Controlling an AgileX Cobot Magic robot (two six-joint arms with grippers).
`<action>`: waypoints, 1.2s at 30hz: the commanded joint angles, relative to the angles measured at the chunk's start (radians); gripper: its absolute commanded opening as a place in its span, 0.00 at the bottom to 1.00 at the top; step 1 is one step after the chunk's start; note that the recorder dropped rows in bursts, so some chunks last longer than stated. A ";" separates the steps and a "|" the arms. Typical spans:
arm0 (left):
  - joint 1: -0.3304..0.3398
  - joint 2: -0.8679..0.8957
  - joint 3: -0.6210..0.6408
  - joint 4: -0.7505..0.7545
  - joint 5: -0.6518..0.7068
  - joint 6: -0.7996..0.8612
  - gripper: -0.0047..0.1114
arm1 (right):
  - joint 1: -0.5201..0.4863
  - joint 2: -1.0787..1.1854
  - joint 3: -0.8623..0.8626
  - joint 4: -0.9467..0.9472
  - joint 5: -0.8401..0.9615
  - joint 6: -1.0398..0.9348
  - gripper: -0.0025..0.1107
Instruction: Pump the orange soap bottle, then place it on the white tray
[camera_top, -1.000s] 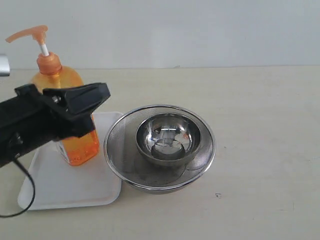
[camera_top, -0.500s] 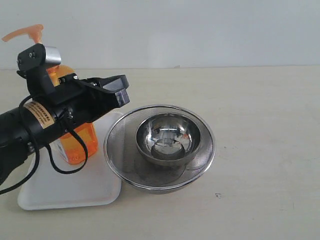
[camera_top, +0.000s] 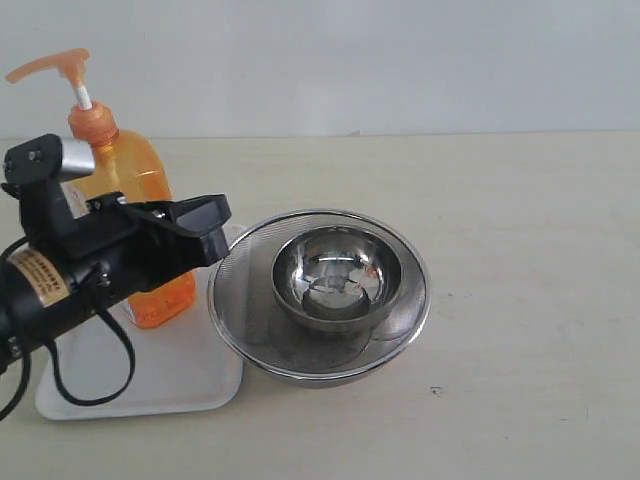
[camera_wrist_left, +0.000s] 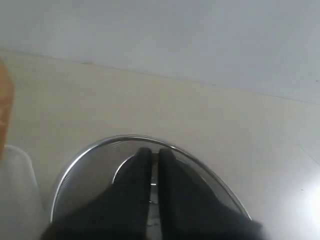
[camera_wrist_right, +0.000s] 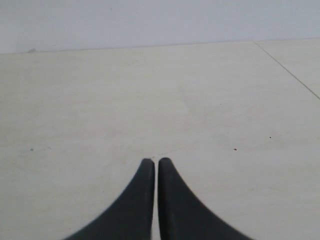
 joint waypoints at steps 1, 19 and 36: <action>-0.002 -0.122 0.067 -0.057 -0.005 0.058 0.08 | -0.002 -0.005 0.000 -0.001 -0.005 -0.007 0.02; -0.002 -0.416 0.118 -0.382 0.284 0.453 0.08 | -0.002 -0.005 0.000 -0.001 -0.005 -0.005 0.02; -0.002 -0.450 0.129 -0.961 0.199 0.967 0.08 | -0.002 -0.005 0.000 0.003 -0.012 -0.006 0.02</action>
